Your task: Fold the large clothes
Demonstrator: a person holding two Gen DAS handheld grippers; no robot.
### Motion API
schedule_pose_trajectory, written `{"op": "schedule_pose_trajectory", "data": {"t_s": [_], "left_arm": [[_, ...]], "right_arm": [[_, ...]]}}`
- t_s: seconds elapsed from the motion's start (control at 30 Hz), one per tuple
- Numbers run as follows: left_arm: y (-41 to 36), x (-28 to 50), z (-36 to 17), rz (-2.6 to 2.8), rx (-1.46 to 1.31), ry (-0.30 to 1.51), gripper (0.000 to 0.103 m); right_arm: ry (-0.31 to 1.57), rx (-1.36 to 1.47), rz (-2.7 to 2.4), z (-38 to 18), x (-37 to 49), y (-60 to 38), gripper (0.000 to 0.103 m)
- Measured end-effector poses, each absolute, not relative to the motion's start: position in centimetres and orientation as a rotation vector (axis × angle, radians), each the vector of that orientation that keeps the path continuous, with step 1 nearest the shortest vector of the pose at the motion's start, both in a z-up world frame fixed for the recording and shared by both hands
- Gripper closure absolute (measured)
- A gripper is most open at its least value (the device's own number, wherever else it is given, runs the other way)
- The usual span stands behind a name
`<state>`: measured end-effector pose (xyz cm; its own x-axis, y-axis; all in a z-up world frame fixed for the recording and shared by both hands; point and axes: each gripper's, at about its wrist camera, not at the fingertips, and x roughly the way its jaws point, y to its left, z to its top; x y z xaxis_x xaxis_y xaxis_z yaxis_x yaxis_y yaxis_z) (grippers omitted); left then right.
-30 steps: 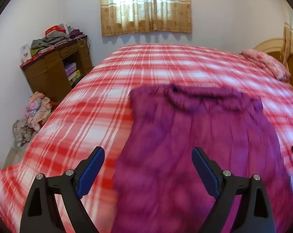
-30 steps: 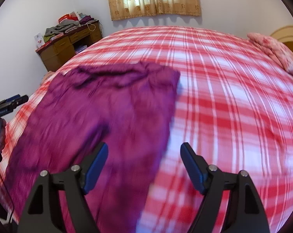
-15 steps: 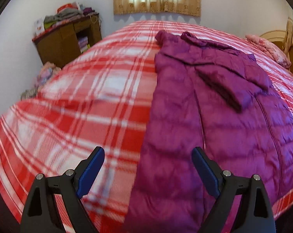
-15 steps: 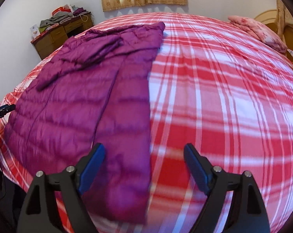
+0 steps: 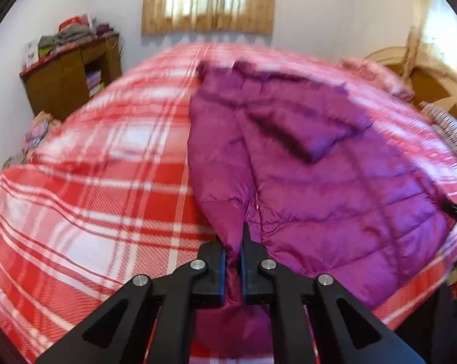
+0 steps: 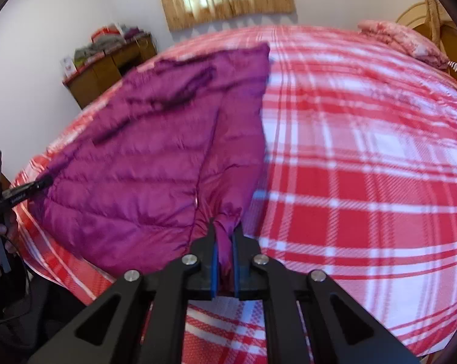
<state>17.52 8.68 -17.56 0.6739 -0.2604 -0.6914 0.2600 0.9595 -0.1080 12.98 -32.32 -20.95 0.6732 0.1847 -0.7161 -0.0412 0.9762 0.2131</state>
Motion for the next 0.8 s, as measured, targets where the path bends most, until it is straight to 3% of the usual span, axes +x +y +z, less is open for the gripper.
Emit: {"op": "schedule_pose_trajectory", "data": {"t_s": [0.43, 0.57, 0.8], "left_arm": [[11.4, 9.5, -2.9, -0.46, -0.116, 0.479, 0.1], [10.8, 13.9, -3.6, -0.434, -0.1, 0.508, 0.1], [8.5, 26.0, -8.8, -0.355, -0.074, 0.621, 0.1]], "right_arm": [[0.427, 0.25, 0.198, -4.7, 4.3, -34.2, 0.096], [0.374, 0.24, 0.209, -3.0, 6.9, -34.1, 0.096], [0.471, 0.305, 0.113, -7.7, 20.8, -36.0, 0.096]]}}
